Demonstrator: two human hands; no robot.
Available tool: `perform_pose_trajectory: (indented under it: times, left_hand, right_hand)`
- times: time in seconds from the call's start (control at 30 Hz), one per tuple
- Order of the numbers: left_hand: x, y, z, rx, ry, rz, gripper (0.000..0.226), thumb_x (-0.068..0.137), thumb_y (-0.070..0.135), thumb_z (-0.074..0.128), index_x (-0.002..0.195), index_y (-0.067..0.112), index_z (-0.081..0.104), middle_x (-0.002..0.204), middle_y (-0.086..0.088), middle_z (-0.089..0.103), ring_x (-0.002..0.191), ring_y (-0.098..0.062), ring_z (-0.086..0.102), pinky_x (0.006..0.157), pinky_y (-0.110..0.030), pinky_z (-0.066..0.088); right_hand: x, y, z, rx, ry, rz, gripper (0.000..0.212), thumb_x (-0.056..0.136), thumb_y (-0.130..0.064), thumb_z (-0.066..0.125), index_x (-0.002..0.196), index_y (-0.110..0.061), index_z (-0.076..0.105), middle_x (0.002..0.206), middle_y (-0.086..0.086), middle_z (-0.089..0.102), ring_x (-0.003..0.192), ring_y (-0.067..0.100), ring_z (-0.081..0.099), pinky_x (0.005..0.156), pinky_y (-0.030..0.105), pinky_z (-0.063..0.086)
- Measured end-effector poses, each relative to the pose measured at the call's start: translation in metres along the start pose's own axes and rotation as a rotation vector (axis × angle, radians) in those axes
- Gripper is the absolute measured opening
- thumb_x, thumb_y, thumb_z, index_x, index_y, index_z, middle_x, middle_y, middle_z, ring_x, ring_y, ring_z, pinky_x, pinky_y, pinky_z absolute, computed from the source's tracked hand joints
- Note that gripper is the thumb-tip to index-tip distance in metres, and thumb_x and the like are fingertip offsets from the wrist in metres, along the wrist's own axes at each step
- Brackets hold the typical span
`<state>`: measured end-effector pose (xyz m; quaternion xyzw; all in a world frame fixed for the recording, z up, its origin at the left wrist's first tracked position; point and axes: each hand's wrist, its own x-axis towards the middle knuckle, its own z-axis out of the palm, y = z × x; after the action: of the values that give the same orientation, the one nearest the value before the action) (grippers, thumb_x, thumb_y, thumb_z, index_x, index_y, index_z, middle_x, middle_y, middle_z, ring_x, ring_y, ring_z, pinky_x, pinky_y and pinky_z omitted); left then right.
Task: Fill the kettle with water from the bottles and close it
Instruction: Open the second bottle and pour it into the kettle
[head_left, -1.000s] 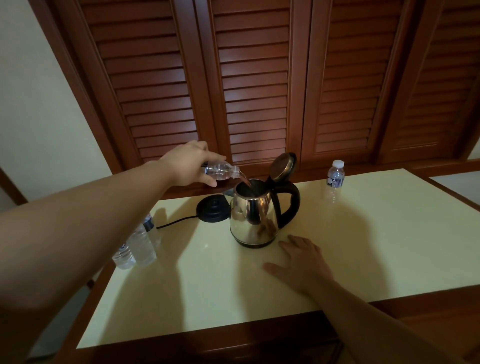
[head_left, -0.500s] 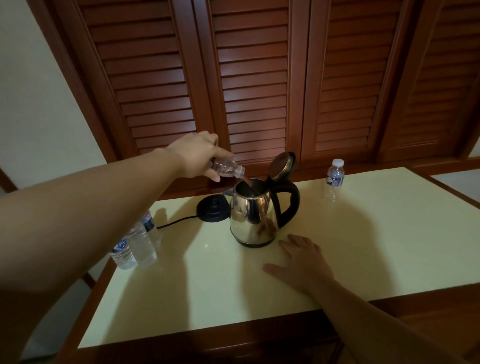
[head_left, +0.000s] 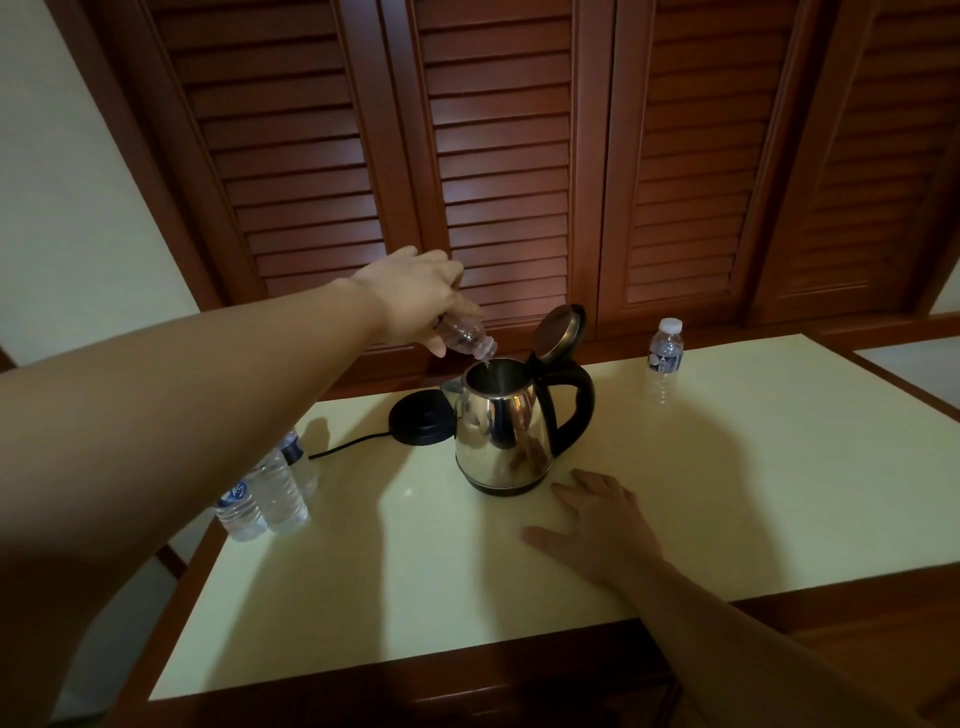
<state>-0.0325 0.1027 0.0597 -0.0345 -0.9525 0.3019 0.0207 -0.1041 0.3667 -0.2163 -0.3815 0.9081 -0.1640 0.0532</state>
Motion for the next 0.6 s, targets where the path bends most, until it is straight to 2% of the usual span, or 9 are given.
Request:
perform_pose_trajectory:
  times: [0.2, 0.37, 0.5, 0.6]
  left_hand:
    - [0.000, 0.000, 0.004, 0.042, -0.003, -0.026, 0.076, 0.086, 0.060, 0.070, 0.154, 0.044, 0.042, 0.115, 0.002, 0.046, 0.113, -0.022, 0.042, 0.089, -0.039, 0.039]
    - [-0.006, 0.003, 0.011, -0.042, 0.018, -0.110, 0.076, 0.086, 0.062, 0.069, 0.154, 0.044, 0.039, 0.112, 0.002, 0.044, 0.114, -0.023, 0.044, 0.095, -0.041, 0.040]
    - [-0.015, 0.012, 0.028, -0.295, 0.033, -0.275, 0.072, 0.087, 0.059, 0.071, 0.151, 0.040, 0.044, 0.120, 0.000, 0.052, 0.120, -0.026, 0.050, 0.096, -0.044, 0.043]
    - [-0.027, 0.021, 0.053, -0.635, 0.096, -0.429, 0.065, 0.084, 0.049, 0.080, 0.141, 0.033, 0.053, 0.126, -0.002, 0.059, 0.120, -0.026, 0.056, 0.095, -0.040, 0.047]
  right_hand:
    - [-0.002, -0.003, -0.004, -0.022, 0.002, -0.009, 0.100, 0.075, -0.095, 0.038, 0.156, -0.035, 0.040, 0.167, -0.005, 0.027, 0.153, 0.018, 0.019, 0.124, 0.040, 0.014]
    - [-0.002, -0.002, -0.003, -0.008, -0.006, -0.009, 0.102, 0.074, -0.096, 0.036, 0.156, -0.035, 0.040, 0.167, -0.005, 0.026, 0.153, 0.018, 0.018, 0.124, 0.041, 0.013]
    - [-0.003, -0.002, -0.003, 0.004, -0.004, 0.000, 0.100, 0.075, -0.095, 0.038, 0.156, -0.035, 0.040, 0.167, -0.005, 0.026, 0.153, 0.017, 0.018, 0.125, 0.041, 0.013]
    - [-0.003, -0.003, -0.003, -0.004, -0.003, -0.002, 0.096, 0.078, -0.093, 0.038, 0.155, -0.036, 0.040, 0.167, -0.005, 0.027, 0.153, 0.017, 0.019, 0.124, 0.040, 0.014]
